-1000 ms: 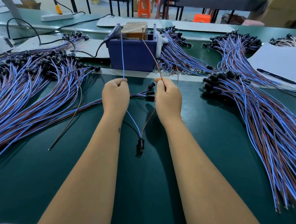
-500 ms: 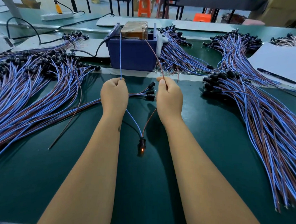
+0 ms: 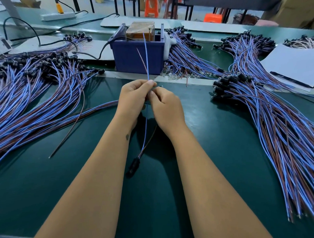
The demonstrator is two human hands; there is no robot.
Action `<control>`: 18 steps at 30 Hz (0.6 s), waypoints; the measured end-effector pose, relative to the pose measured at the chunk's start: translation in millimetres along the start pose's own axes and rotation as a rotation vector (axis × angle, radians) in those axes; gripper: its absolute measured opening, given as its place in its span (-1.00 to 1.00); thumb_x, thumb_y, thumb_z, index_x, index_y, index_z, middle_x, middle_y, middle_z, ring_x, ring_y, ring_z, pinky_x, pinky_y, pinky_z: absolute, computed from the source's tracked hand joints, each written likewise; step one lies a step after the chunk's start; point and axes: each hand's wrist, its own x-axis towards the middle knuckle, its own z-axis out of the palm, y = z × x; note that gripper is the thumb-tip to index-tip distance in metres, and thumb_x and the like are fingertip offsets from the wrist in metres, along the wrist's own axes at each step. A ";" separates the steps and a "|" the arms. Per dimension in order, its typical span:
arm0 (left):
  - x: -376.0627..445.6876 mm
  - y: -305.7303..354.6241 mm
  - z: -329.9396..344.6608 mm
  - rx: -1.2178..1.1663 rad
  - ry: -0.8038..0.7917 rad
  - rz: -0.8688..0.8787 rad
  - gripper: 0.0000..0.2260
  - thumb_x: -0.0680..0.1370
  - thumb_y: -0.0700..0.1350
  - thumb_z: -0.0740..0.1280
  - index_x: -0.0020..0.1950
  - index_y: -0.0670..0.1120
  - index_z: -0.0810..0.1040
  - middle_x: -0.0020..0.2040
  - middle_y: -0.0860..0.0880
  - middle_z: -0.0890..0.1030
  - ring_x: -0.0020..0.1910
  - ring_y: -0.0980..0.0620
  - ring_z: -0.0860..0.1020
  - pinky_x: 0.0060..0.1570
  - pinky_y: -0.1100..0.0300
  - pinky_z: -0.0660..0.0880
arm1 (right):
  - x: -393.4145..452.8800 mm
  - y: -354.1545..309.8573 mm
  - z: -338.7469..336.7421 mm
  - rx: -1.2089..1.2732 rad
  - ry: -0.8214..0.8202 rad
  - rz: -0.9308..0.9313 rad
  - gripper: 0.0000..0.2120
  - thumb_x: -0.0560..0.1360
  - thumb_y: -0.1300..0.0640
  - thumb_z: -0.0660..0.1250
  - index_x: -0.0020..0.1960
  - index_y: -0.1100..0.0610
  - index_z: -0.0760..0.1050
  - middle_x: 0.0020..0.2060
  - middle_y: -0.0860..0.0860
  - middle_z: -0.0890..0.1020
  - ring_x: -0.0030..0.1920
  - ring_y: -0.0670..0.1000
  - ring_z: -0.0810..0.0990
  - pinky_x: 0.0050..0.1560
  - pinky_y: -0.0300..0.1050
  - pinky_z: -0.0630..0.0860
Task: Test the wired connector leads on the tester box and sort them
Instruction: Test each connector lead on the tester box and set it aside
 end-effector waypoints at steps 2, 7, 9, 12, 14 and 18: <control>3.3 0.3 -4.6 -0.064 0.055 -0.012 -0.85 0.59 -0.15 0.33 -0.16 -0.10 0.61 -0.43 0.01 0.46 -0.46 0.08 0.37 -0.43 0.28 0.31 | 0.4 -4.1 -3.5 0.164 -0.068 0.041 -0.75 0.56 0.05 0.30 -0.28 0.08 0.50 -0.49 -0.15 0.49 -0.34 -0.03 0.42 -0.25 -0.09 0.36; 10.6 6.1 -19.8 -0.526 0.129 -0.050 -0.84 0.62 -0.21 0.28 -0.17 -0.11 0.47 -0.44 0.01 0.56 -0.52 0.15 0.45 -0.52 0.35 0.37 | 1.0 -7.2 -23.1 0.100 -0.426 0.173 -0.84 0.46 0.12 0.40 -0.26 0.16 0.63 -0.61 -0.15 0.31 -0.56 -0.16 0.26 -0.44 -0.27 0.24; 10.6 5.5 -22.0 -0.507 0.164 -0.030 -0.83 0.63 -0.20 0.27 -0.17 -0.10 0.47 -0.42 0.00 0.59 -0.49 0.14 0.49 -0.47 0.34 0.42 | 3.5 -7.8 -34.1 -0.010 -0.355 0.171 -0.82 0.45 0.09 0.42 -0.20 0.21 0.65 -0.56 -0.11 0.30 -0.53 -0.14 0.26 -0.42 -0.24 0.25; 6.0 3.9 -15.8 -0.209 0.188 0.071 -0.85 0.61 -0.19 0.30 -0.15 -0.06 0.51 -0.40 0.06 0.62 -0.46 0.15 0.51 -0.40 0.32 0.45 | 7.3 -5.7 -51.9 -0.137 0.021 0.143 -0.75 0.48 0.02 0.41 -0.23 0.19 0.62 -0.53 -0.01 0.38 -0.42 -0.05 0.35 -0.35 -0.14 0.27; 0.1 3.4 -5.9 -0.087 0.127 0.148 -0.87 0.59 -0.21 0.34 -0.16 -0.07 0.54 -0.38 0.06 0.64 -0.43 0.16 0.54 -0.36 0.33 0.48 | 8.3 -3.5 -66.3 -0.193 0.282 0.164 -0.76 0.49 -0.03 0.39 -0.24 0.12 0.58 -0.48 -0.02 0.44 -0.31 0.04 0.44 -0.30 -0.11 0.27; -13.3 -2.8 23.2 0.099 -0.102 0.254 -0.86 0.57 -0.25 0.36 -0.17 -0.08 0.55 -0.33 0.01 0.64 -0.39 0.13 0.54 -0.31 0.24 0.54 | 10.4 2.1 -93.8 -0.129 0.485 0.157 -0.89 0.51 0.18 0.31 -0.05 0.07 0.62 -0.28 -0.02 0.61 -0.15 0.08 0.61 -0.15 -0.09 0.48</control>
